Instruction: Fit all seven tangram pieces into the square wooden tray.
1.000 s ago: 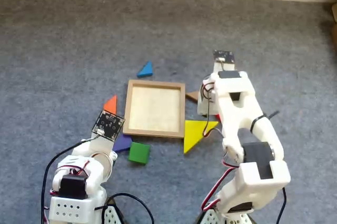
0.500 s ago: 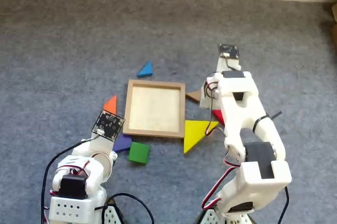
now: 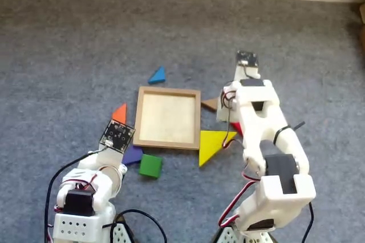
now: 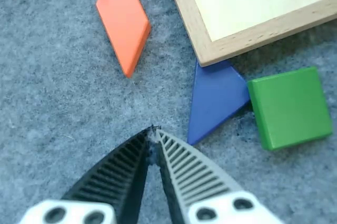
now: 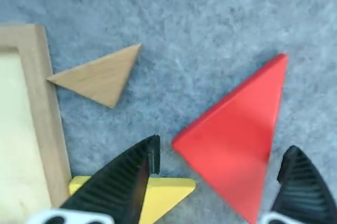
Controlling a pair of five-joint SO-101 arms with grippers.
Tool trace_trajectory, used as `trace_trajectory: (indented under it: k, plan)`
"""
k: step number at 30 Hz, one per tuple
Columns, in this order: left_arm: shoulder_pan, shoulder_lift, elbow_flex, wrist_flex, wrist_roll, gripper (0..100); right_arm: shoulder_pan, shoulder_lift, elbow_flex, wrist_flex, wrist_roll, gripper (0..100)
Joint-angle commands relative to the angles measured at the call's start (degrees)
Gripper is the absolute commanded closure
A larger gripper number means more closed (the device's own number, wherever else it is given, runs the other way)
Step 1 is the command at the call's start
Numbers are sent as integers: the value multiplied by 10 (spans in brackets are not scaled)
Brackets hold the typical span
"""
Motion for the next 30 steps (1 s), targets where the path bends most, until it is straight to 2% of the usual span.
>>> trace_trajectory:
  k: [1, 7, 14, 30]
  plan:
    - [-2, -3, 11, 3, 4, 993, 7, -4, -1, 0, 8, 652]
    - [-2, -3, 11, 3, 4, 993, 7, 2, -2, 0, 8, 652]
    - [-2, -3, 11, 3, 4, 993, 33, 74, -18, 0, 8, 652]
    - [-2, -3, 11, 3, 4, 993, 39, 65, -58, -1, 8, 652]
